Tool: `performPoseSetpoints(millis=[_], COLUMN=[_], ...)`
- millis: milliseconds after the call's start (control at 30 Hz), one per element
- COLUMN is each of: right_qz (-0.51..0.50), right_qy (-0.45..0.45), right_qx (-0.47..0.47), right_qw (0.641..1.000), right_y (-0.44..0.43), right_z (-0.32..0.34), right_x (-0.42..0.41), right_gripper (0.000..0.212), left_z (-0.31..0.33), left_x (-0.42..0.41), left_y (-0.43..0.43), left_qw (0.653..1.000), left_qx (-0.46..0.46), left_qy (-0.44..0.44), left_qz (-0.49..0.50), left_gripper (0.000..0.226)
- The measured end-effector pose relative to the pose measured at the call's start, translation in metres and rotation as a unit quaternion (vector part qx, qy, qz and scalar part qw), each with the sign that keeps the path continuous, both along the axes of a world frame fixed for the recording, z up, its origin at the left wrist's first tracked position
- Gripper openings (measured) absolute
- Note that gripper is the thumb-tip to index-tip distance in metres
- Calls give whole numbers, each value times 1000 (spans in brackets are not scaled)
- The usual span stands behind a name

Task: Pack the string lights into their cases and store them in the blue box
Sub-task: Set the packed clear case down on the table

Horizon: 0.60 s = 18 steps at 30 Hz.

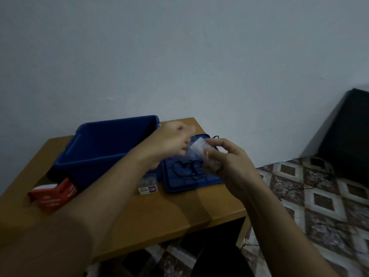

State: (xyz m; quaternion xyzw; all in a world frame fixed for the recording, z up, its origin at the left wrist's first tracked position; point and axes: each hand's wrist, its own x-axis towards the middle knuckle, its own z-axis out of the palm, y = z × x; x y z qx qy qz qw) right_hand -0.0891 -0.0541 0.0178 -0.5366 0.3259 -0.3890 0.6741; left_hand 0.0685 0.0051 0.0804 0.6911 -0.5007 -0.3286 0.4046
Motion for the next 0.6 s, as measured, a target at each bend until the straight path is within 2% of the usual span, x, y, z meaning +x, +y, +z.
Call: performPoseSetpoints(millis=[100, 167, 233, 400, 567, 600], right_qz=[-56, -80, -106, -163, -169, -167], right_qy=[-41, -54, -56, -11, 9, 11], right_qx=[64, 108, 143, 150, 151, 147], right_qw=[996, 989, 982, 975, 974, 975], right_y=[-31, -48, -61, -77, -79, -79], right_z=[-4, -9, -12, -18, -24, -26], right_x=[22, 36, 48, 68, 78, 79], right_gripper=[17, 20, 17, 18, 19, 20], left_z=[5, 2, -3, -12, -30, -32], left_x=[11, 13, 14, 9, 18, 19], left_y=[-45, -69, -89, -111, -117, -118], left_qw=[990, 981, 979, 982, 978, 975], left_qx=[32, 50, 74, 100, 120, 122], left_qy=[113, 145, 123, 48, 64, 61], left_qz=[84, 121, 147, 155, 161, 176], left_gripper=[28, 42, 55, 43, 31, 35])
